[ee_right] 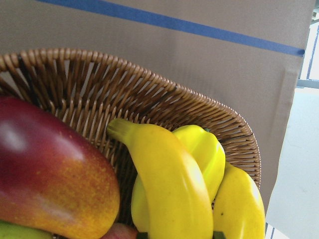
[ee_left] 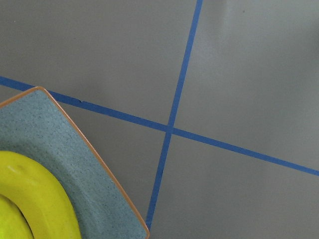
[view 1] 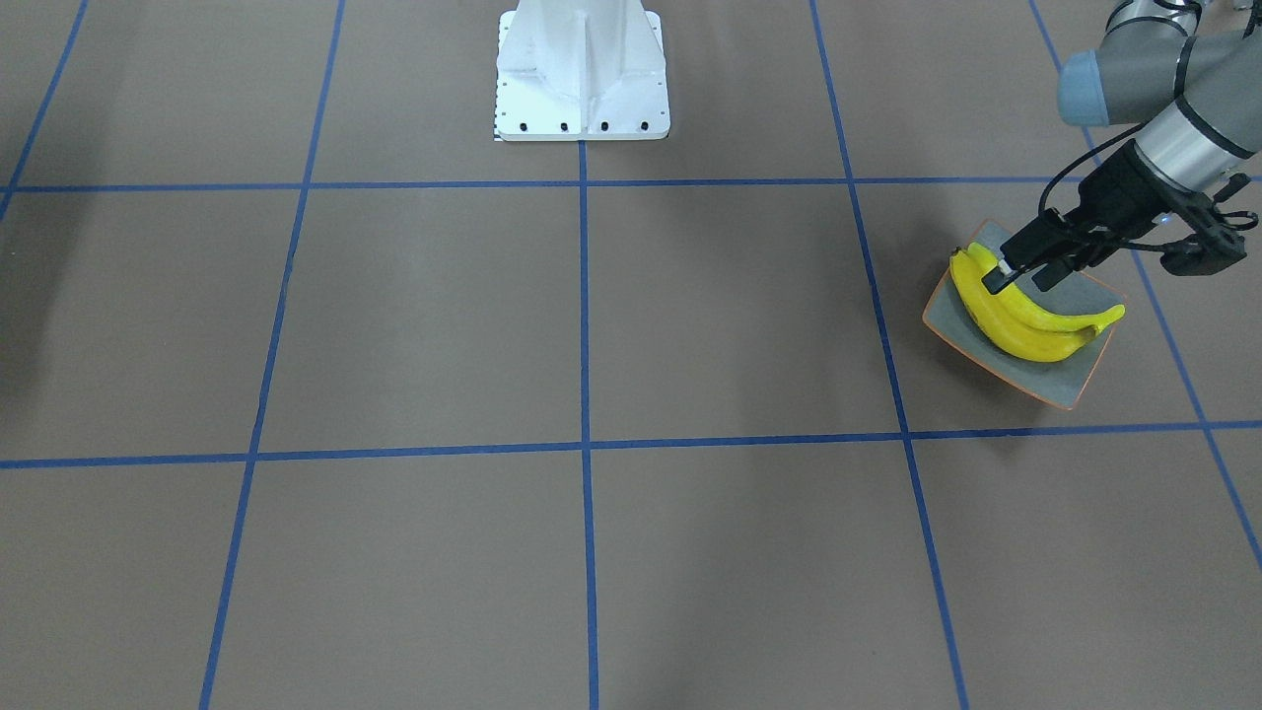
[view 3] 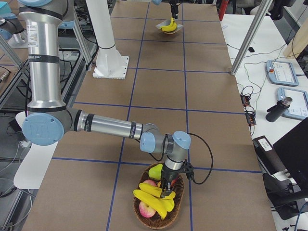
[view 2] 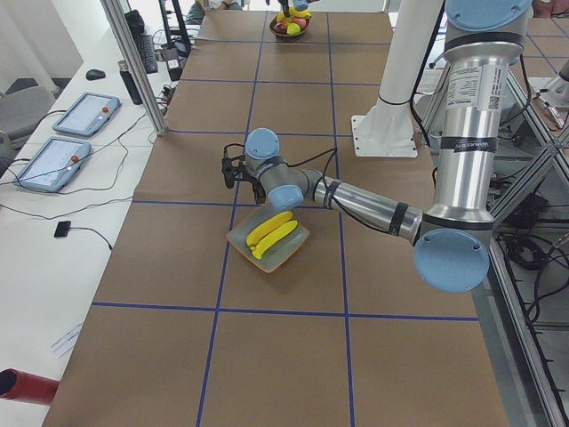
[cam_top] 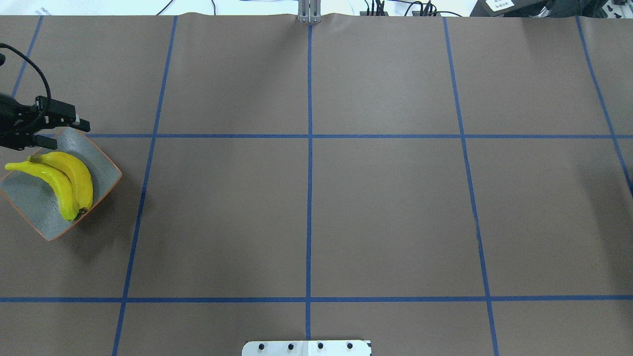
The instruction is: Transfer all bananas from basket to plate
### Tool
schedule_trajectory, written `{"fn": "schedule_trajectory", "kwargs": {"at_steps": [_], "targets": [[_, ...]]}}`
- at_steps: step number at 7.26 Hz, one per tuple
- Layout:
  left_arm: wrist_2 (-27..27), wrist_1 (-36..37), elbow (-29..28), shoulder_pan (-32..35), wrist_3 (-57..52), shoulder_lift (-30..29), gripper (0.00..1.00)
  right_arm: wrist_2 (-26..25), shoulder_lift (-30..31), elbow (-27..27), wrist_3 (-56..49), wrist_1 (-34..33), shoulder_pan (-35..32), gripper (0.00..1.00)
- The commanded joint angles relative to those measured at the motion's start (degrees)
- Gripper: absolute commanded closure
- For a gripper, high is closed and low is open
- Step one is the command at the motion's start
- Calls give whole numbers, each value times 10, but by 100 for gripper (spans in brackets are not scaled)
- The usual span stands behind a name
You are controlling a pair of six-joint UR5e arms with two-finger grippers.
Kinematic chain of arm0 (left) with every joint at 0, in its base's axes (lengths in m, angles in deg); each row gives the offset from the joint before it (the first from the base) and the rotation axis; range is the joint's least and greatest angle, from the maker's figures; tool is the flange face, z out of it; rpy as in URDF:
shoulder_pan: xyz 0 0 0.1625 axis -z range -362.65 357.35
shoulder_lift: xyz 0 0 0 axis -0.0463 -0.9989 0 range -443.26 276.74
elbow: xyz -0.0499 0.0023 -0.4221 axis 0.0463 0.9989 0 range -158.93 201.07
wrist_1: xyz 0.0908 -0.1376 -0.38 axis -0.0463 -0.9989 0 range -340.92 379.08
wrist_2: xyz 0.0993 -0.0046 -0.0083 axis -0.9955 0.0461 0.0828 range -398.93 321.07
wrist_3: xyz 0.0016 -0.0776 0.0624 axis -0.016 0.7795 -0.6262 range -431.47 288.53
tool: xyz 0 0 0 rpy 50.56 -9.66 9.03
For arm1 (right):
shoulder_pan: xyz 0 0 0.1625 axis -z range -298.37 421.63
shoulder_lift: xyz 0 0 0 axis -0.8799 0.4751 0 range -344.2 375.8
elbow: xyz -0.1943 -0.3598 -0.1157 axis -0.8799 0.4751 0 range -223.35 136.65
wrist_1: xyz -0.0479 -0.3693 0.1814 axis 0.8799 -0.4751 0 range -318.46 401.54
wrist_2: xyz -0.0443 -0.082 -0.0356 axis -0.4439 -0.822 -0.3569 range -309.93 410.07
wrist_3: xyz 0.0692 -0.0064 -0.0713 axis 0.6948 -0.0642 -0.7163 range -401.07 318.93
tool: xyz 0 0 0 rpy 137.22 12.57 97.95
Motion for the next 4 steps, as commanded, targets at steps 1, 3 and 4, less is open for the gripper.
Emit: {"fn": "schedule_trajectory", "kwargs": {"at_steps": [1,3,4], "targets": [[0,0,2,0,0,1,0,2,-5,-12,-6,0,-2,100],[0,0,2,0,0,-1,0,0,-14,-30,-8,-6,-23,100],[0,0,2,0,0,-3,0,3,-15,-58,-8,-7,-29,100]]}}
